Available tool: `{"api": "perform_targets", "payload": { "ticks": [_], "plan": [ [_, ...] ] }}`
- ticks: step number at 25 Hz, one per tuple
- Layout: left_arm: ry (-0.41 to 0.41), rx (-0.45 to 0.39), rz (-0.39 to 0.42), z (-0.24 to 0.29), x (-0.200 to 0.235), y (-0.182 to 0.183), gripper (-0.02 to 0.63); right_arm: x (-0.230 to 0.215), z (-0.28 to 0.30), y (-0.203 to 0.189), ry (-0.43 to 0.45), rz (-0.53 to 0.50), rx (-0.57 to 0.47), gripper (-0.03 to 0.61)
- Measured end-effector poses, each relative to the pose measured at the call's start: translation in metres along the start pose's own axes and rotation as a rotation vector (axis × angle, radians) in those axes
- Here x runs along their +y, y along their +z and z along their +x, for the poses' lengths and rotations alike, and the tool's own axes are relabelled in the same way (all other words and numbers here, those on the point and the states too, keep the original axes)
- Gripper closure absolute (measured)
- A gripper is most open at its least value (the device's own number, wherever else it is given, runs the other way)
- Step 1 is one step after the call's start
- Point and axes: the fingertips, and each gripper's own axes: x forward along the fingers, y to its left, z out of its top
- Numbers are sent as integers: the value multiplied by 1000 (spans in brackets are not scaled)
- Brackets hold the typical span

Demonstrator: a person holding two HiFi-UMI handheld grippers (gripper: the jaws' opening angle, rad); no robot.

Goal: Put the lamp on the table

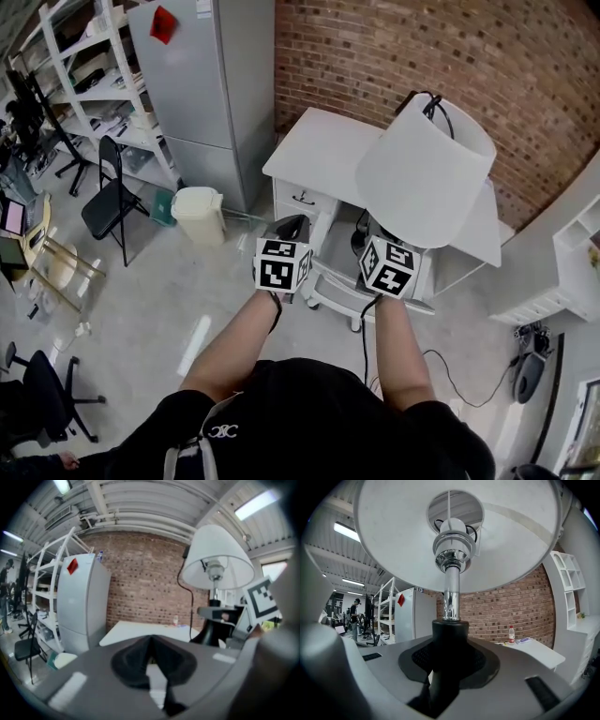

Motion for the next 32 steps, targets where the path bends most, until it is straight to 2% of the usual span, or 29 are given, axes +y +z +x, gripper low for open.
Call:
{"api": "perform_targets", "payload": {
  "ticks": [12, 17, 26, 32],
  "plan": [
    [-87, 35, 8, 85, 13, -1, 617, -30, 64, -18, -76, 11, 19, 471],
    [-163, 41, 33, 144, 23, 13, 617, -49, 106, -17, -149, 5, 8, 471],
    [-300, 42, 59, 256, 46, 58, 617, -89, 197, 7, -287, 44, -25, 471],
    [-363, 86, 42, 317, 70, 59, 617, -107, 251, 9, -356, 37, -30, 471]
  ]
}}
